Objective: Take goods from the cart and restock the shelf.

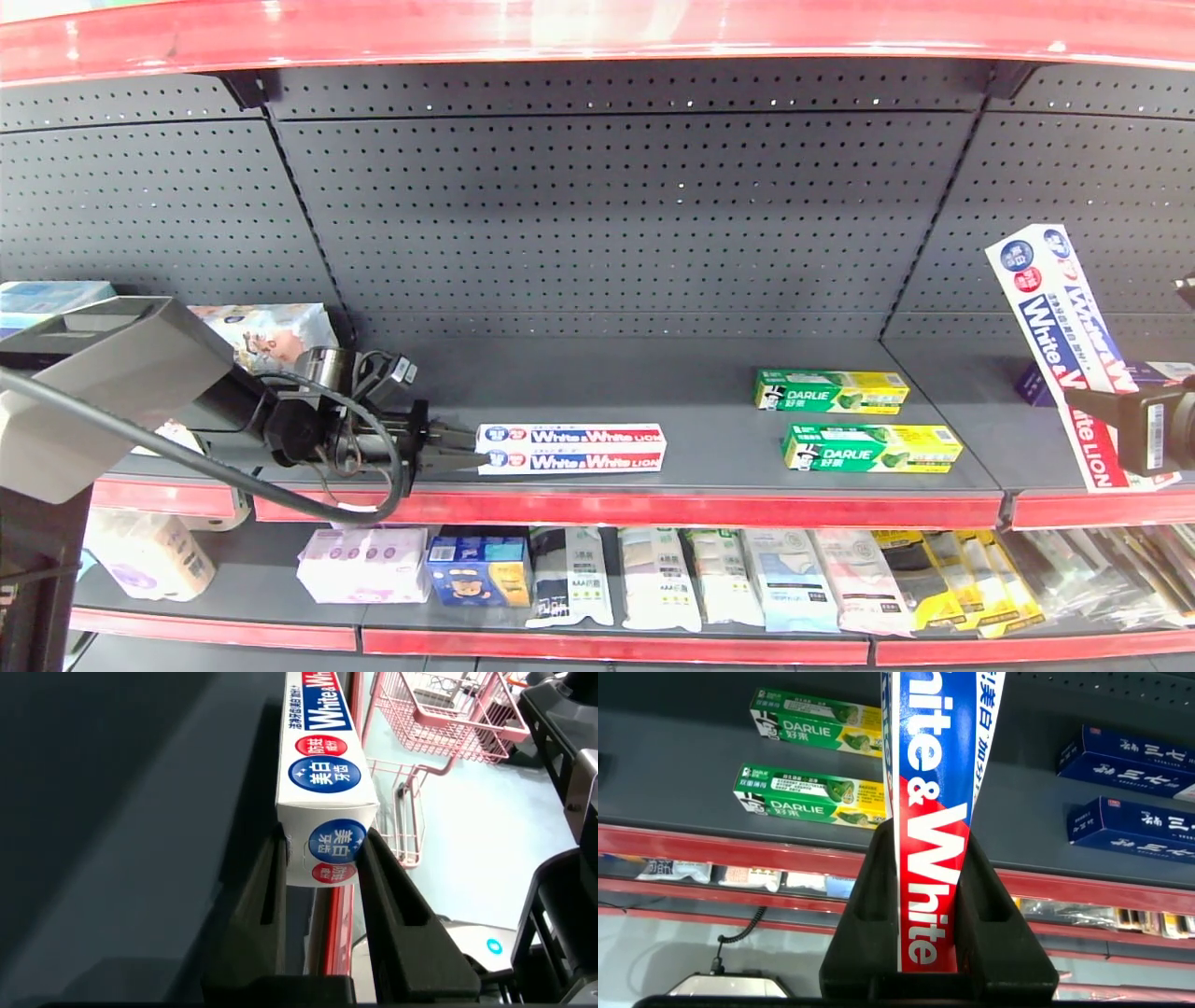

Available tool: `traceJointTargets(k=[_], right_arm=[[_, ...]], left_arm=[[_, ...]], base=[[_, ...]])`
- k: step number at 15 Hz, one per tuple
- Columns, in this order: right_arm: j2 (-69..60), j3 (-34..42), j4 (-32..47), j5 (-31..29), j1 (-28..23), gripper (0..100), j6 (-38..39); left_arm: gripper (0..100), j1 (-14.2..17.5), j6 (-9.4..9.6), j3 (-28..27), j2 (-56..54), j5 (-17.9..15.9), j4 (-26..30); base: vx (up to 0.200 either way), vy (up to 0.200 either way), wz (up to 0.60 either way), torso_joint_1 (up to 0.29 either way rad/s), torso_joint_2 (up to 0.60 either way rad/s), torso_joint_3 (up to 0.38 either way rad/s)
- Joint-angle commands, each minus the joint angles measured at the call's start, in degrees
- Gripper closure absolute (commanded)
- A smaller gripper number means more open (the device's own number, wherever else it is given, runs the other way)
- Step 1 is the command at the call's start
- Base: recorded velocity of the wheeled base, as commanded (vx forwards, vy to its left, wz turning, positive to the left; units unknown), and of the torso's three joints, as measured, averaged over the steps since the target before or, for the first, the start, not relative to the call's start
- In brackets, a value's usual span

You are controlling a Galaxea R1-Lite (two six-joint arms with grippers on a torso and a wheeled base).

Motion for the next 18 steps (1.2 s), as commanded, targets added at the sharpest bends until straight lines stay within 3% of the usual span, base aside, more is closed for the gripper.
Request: traceJointTargets(k=[1,4,18], right_arm=[[0.2,0.3,0.0,0.2,-0.1,100,0.0],[0.4,0.0,0.0,0.4,0.0,100,-0.1],[0.2,0.0,0.0,-0.9,1.7,100,-0.9]], left_arm=[[100,0.0,-0.11,-0.1,0.4,0.0,0.1],[100,0.0,-0.72,-0.6,0.6,0.0,0.1],[100,-0.4,-0.11,-0.8,0.5,-1.0,-1.6]], base=[[0.000,0.000,0.00,0.000,0.00,0.000],[0.000,0.000,0.00,0.000,0.00,0.000],[0.000,0.000,0.00,0.000,0.00,0.000]])
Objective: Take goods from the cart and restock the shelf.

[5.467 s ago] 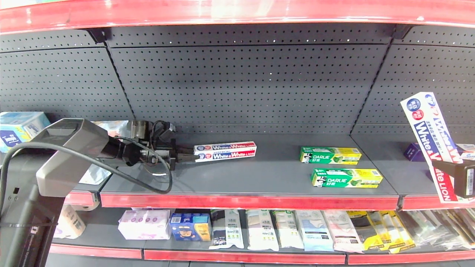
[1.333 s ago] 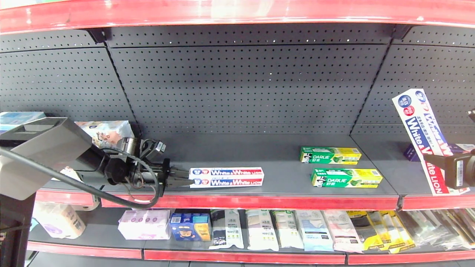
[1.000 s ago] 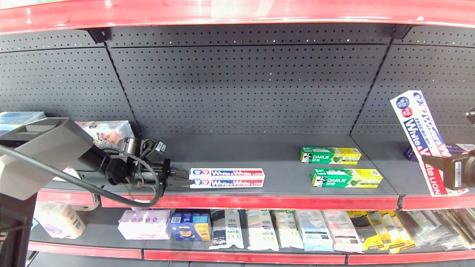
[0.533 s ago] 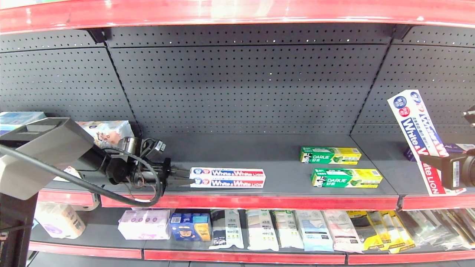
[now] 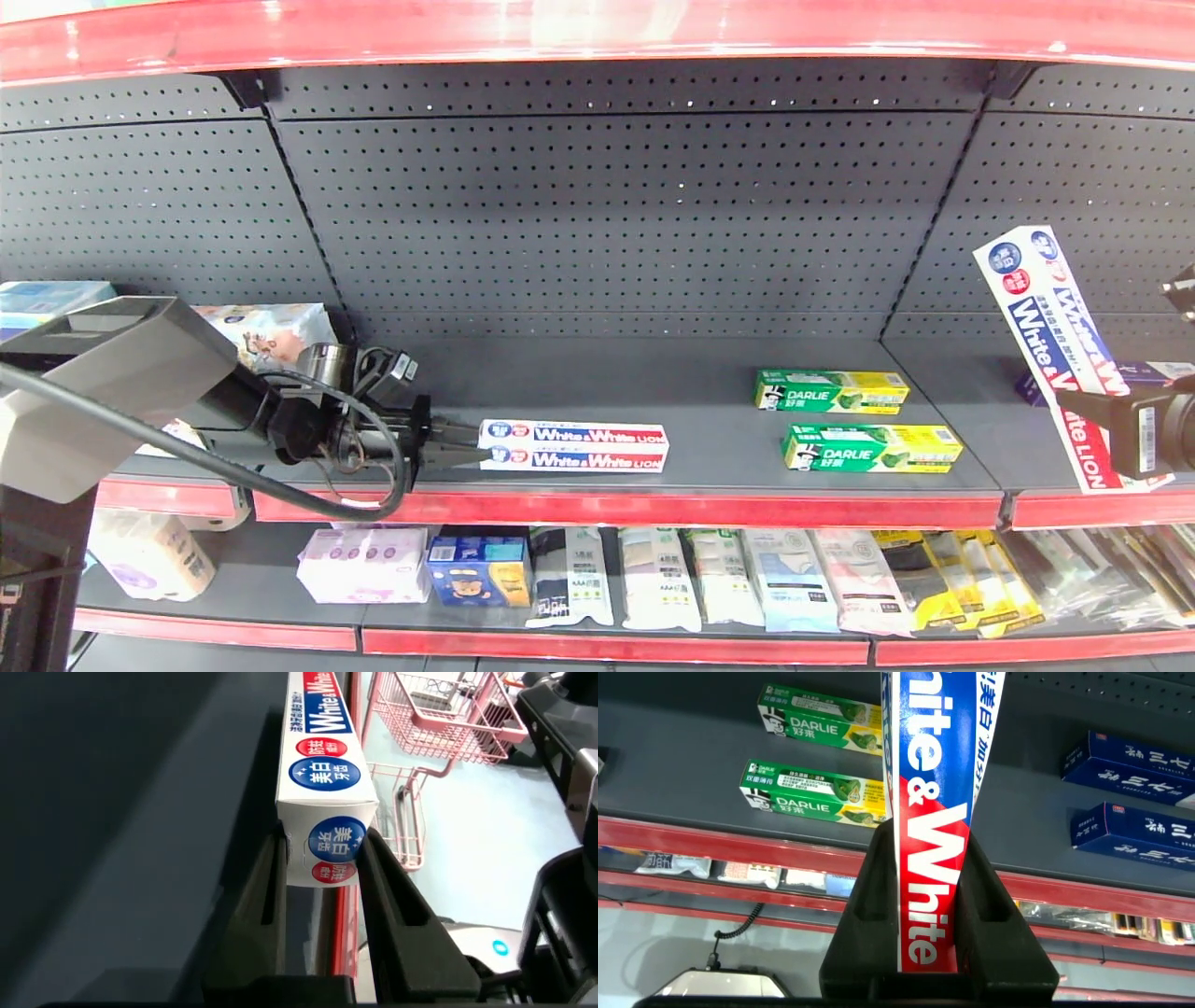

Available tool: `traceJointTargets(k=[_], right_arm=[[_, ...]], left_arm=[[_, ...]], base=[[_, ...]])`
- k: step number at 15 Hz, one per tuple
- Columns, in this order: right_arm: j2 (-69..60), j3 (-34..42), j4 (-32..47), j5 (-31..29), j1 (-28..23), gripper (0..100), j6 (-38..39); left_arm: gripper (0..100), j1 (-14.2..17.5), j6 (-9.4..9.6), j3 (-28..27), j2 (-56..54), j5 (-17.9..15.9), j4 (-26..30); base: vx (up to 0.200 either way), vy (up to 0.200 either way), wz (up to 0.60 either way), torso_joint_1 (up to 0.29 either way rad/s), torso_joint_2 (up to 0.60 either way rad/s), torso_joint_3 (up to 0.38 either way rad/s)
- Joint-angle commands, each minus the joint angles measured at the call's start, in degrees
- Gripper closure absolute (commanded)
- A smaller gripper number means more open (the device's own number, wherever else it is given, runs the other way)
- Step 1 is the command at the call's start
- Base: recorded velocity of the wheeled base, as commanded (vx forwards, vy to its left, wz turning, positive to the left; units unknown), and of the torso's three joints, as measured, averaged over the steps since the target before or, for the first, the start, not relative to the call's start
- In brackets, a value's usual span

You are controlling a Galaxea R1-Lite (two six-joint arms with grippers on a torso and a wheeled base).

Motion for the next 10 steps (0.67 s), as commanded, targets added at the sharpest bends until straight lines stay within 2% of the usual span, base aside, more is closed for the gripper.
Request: traceJointTargets(k=[1,6,10], right_arm=[[0.2,0.4,0.0,0.1,0.1,100,-0.6],[0.3,0.2,0.0,0.0,1.2,100,-0.9],[0.1,0.6,0.0,0.0,1.2,100,-0.9]], left_arm=[[100,-0.1,-0.09,0.1,0.1,-0.1,-1.2],[100,-0.1,-1.14,0.9,-1.2,0.0,-0.7],[100,-0.1,-1.14,0.7,-1.3,0.0,-1.1]], base=[[0.000,0.000,0.00,0.000,0.00,0.000],[0.000,0.000,0.00,0.000,0.00,0.000],[0.000,0.000,0.00,0.000,0.00,0.000]])
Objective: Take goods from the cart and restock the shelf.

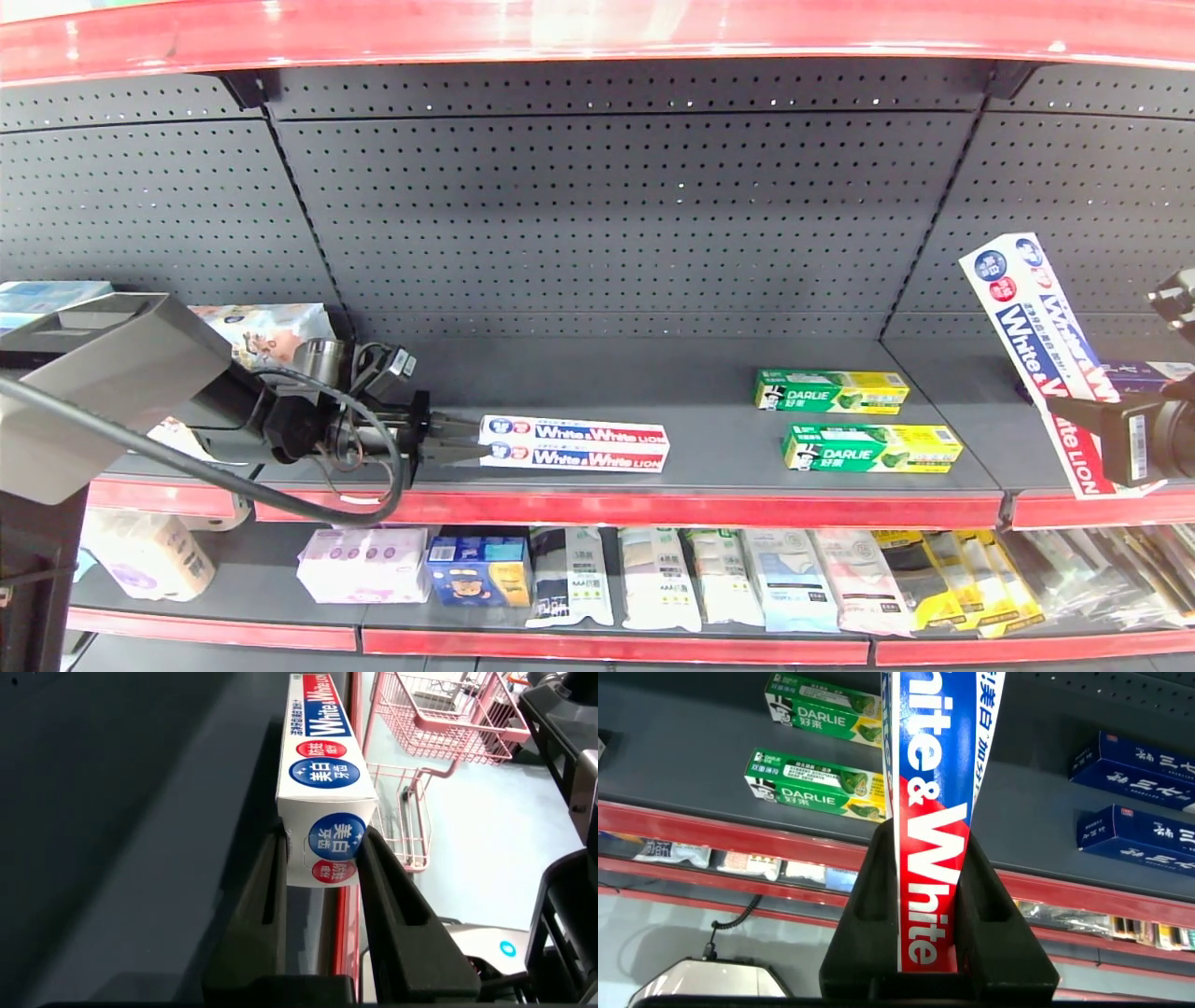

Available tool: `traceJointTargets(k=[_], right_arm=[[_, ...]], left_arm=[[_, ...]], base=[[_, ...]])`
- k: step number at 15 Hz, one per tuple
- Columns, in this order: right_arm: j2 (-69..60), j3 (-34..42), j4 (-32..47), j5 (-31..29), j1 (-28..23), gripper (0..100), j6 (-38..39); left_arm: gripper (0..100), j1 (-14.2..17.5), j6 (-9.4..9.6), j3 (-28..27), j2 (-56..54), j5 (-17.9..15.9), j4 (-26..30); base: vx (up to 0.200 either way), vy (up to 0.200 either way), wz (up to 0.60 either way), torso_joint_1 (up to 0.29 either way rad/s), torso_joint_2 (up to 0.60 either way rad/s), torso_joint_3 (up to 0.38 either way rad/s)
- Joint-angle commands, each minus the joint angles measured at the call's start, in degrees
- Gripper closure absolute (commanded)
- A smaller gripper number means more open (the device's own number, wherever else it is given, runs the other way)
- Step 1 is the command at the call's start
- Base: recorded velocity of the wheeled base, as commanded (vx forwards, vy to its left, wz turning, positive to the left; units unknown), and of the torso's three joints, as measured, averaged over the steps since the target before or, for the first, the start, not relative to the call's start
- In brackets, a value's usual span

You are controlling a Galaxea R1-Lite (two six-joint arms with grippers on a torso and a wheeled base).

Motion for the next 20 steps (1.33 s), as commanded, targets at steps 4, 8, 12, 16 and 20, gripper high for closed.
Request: traceJointTargets(k=[4,8,12,16,20], right_arm=[[0.2,0.0,0.0,0.1,0.0,100,0.0],[0.2,-0.1,0.0,0.0,0.0,100,0.0],[0.2,-0.4,0.0,0.0,-0.1,100,0.0],[0.3,-0.4,0.0,0.0,-0.2,100,0.1],[0.8,-0.5,0.0,0.1,-0.2,100,0.1]], left_arm=[[100,-0.1,0.68,-0.1,0.1,0.6,-0.1],[100,0.1,0.77,0.2,0.1,1.1,-0.1],[100,0.1,0.77,0.1,0.5,1.1,-1.3],[100,0.0,0.68,0.3,1.5,1.1,-4.6],[100,0.0,0.68,0.8,1.6,1.1,-5.2]], base=[[0.000,0.000,0.00,0.000,0.00,0.000],[0.000,0.000,0.00,0.000,0.00,0.000],[0.000,0.000,0.00,0.000,0.00,0.000],[0.000,0.000,0.00,0.000,0.00,0.000],[0.000,0.000,0.00,0.000,0.00,0.000]])
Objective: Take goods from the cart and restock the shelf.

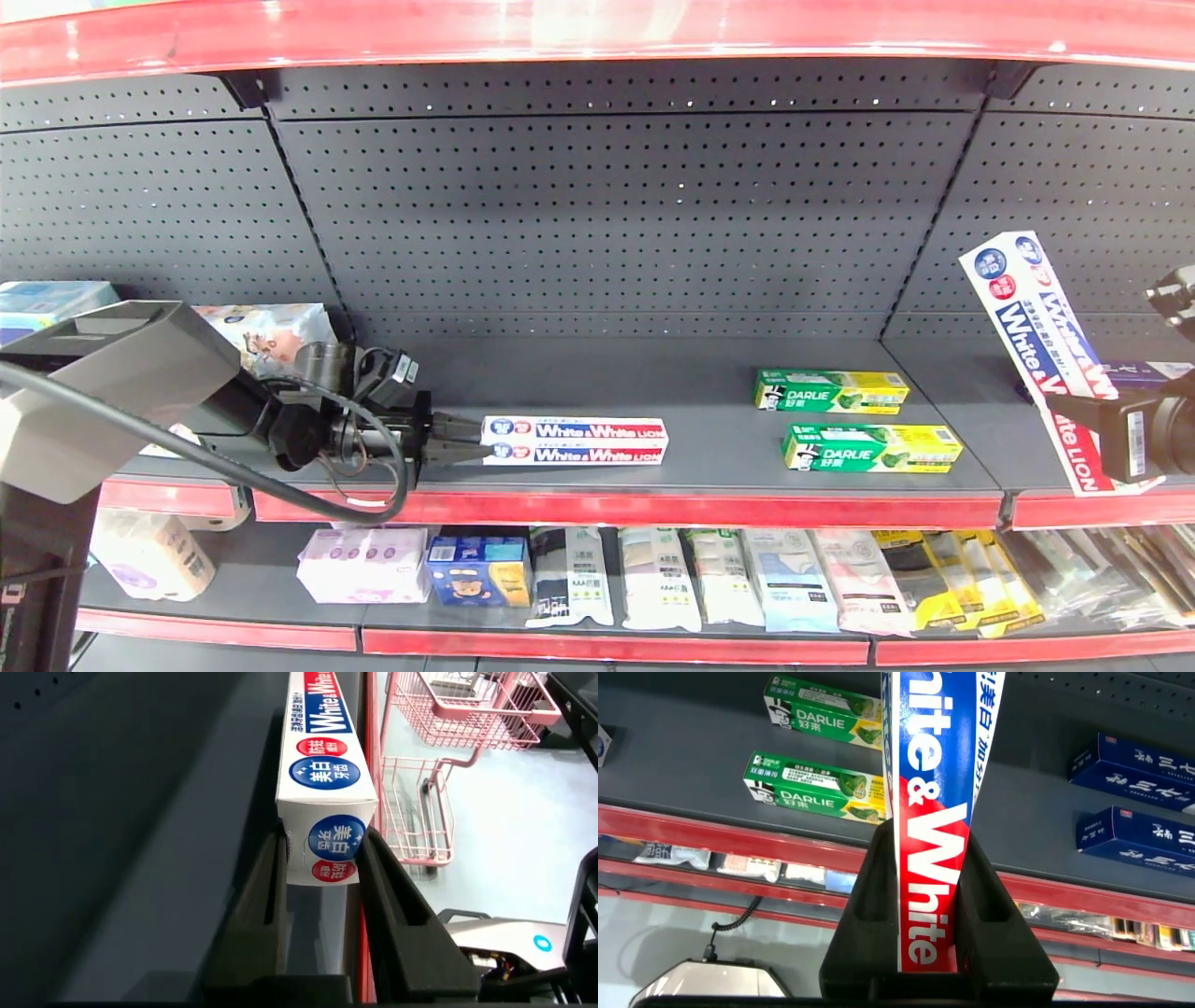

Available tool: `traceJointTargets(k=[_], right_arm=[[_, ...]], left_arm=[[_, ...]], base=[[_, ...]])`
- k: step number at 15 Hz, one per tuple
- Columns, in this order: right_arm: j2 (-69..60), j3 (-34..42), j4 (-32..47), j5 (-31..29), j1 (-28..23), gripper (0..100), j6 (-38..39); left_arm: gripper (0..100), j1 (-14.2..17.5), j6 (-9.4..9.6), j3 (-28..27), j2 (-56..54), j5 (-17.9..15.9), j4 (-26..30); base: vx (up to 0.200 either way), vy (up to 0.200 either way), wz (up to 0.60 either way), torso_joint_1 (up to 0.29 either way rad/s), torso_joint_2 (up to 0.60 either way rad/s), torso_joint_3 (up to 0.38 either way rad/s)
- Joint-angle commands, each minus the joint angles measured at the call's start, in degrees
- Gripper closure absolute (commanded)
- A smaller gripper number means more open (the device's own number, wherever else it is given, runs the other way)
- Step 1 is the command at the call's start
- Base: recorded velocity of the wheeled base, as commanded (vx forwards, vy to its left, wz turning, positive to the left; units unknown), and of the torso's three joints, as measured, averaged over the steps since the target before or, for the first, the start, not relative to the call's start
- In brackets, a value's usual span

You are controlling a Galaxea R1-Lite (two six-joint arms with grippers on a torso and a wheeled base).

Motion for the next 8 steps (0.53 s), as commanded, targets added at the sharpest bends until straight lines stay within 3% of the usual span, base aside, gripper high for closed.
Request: traceJointTargets(k=[1,6,7,8], right_arm=[[0.5,-0.1,0.0,0.0,0.0,100,-0.1],[0.6,-0.2,-0.1,0.0,0.0,100,0.0],[0.6,-0.2,-0.1,0.0,-0.1,100,0.0],[0.6,-0.2,-0.1,0.0,-0.1,100,0.0]], left_arm=[[100,0.0,0.03,0.2,0.2,-0.1,-0.1],[100,0.0,-0.06,0.3,0.2,-1.0,-0.1],[0,0.0,-0.06,0.3,0.3,-1.0,-0.1],[0,0.0,-0.06,0.2,0.2,-1.0,-0.1]], base=[[0.000,0.000,0.00,0.000,0.00,0.000],[0.000,0.000,0.00,0.000,0.00,0.000],[0.000,0.000,0.00,0.000,0.00,0.000],[0.000,0.000,0.00,0.000,0.00,0.000]])
